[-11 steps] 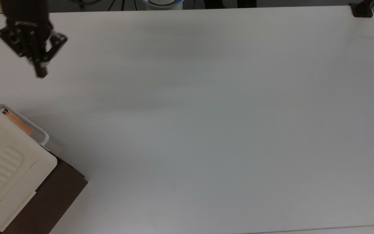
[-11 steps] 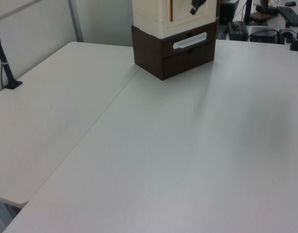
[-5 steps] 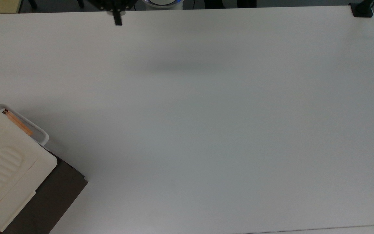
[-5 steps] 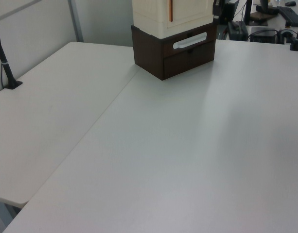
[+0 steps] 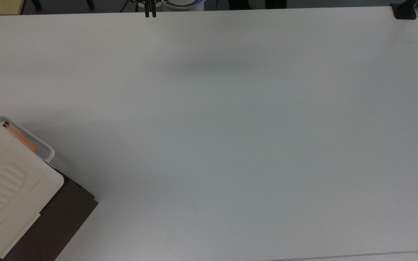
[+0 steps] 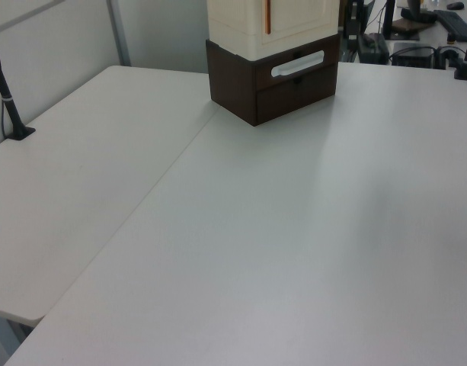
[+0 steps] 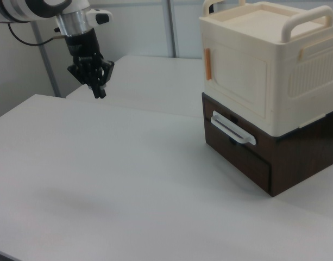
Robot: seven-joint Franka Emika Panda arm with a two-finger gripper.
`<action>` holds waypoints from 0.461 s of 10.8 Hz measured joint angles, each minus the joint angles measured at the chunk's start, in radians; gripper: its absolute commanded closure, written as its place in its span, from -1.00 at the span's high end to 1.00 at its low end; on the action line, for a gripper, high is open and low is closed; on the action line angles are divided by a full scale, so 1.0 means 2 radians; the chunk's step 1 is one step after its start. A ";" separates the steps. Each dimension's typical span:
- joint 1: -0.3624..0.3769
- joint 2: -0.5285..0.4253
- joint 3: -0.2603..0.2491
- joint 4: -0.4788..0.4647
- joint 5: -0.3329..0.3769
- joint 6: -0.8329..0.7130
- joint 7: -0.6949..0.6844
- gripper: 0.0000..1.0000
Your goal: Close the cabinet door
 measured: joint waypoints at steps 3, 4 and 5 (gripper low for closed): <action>-0.008 -0.001 -0.001 0.000 0.000 0.000 0.009 1.00; -0.012 -0.001 -0.001 0.000 0.000 0.000 0.014 1.00; -0.016 -0.002 -0.001 0.000 0.000 0.000 0.015 1.00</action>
